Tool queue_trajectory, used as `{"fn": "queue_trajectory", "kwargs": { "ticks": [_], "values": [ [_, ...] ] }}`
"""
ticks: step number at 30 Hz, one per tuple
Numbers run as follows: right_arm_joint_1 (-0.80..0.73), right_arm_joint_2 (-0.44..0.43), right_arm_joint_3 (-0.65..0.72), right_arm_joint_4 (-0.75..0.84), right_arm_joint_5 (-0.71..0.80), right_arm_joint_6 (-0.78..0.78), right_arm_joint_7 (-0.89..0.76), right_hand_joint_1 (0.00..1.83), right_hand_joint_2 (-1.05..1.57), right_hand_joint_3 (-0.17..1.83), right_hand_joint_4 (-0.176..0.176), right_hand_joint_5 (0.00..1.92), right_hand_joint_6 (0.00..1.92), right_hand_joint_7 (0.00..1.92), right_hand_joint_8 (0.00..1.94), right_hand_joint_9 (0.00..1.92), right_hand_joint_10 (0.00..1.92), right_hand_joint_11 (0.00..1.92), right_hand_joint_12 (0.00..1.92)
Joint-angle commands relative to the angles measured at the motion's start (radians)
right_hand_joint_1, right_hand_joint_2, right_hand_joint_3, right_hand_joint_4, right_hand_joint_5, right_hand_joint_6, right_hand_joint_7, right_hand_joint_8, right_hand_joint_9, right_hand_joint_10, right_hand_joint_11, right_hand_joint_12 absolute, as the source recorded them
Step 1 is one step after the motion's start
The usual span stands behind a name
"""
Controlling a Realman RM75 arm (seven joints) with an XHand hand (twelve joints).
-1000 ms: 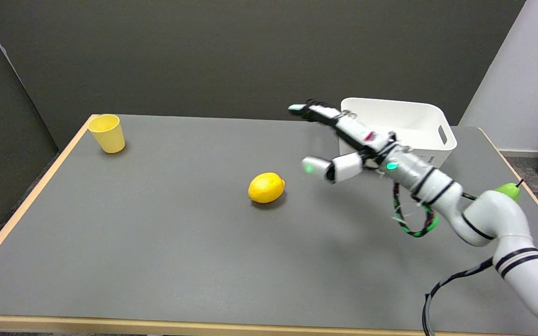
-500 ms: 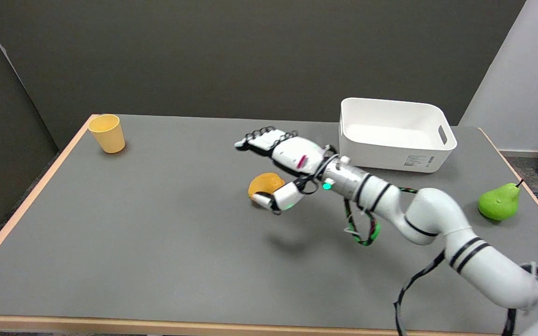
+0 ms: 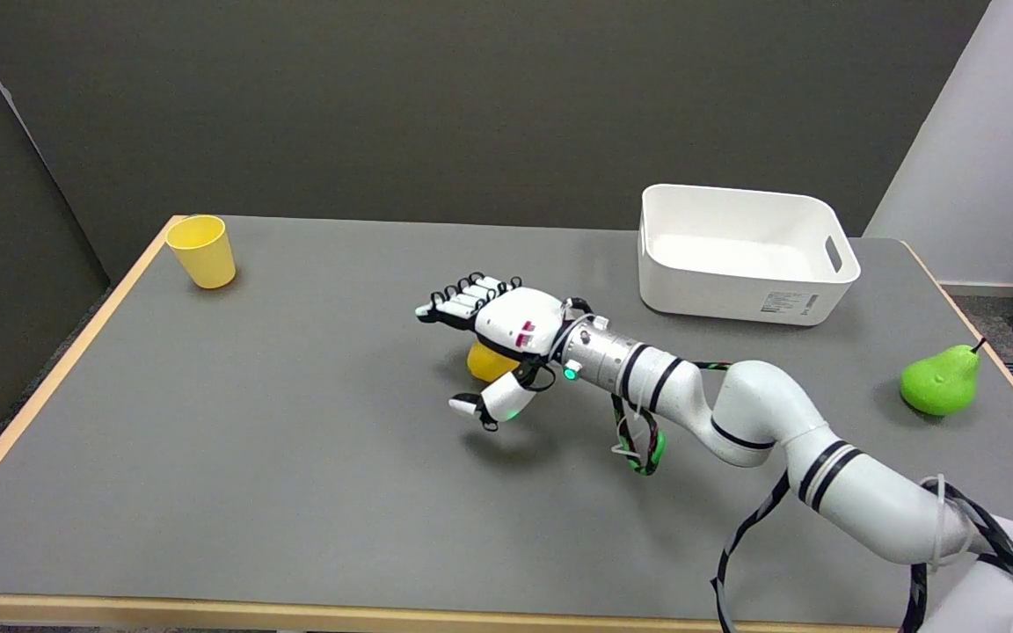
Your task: Pick up the lemon.
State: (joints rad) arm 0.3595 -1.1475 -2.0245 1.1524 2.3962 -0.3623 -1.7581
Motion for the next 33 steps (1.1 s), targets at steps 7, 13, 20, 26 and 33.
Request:
{"fn": "queue_trajectory", "kwargs": {
  "ticks": [7,13,20,26,33],
  "values": [
    [0.018,0.009,-0.006,-0.098,-0.006,0.019,-0.031,0.59,0.57,0.97,-0.001,0.12,0.41,0.20,0.37,0.10,0.68,0.00,1.01],
    [0.001,0.032,0.027,-0.094,-0.006,0.000,-0.031,0.61,0.58,0.97,0.001,0.13,0.41,0.21,0.36,0.11,0.68,0.00,1.03],
    [-0.019,0.053,0.053,-0.080,-0.006,-0.001,-0.031,0.62,0.58,0.97,0.003,0.14,0.41,0.22,0.36,0.12,0.68,0.00,1.04],
    [-0.020,0.056,0.058,-0.079,-0.006,-0.004,-0.031,0.74,0.62,1.00,0.002,0.16,0.41,0.26,0.37,0.18,0.72,0.02,1.12],
    [-0.009,0.053,0.051,-0.090,-0.006,-0.037,-0.038,1.06,0.91,0.71,0.009,0.41,1.05,0.68,1.04,0.62,1.21,0.52,1.66]
  ]
}}
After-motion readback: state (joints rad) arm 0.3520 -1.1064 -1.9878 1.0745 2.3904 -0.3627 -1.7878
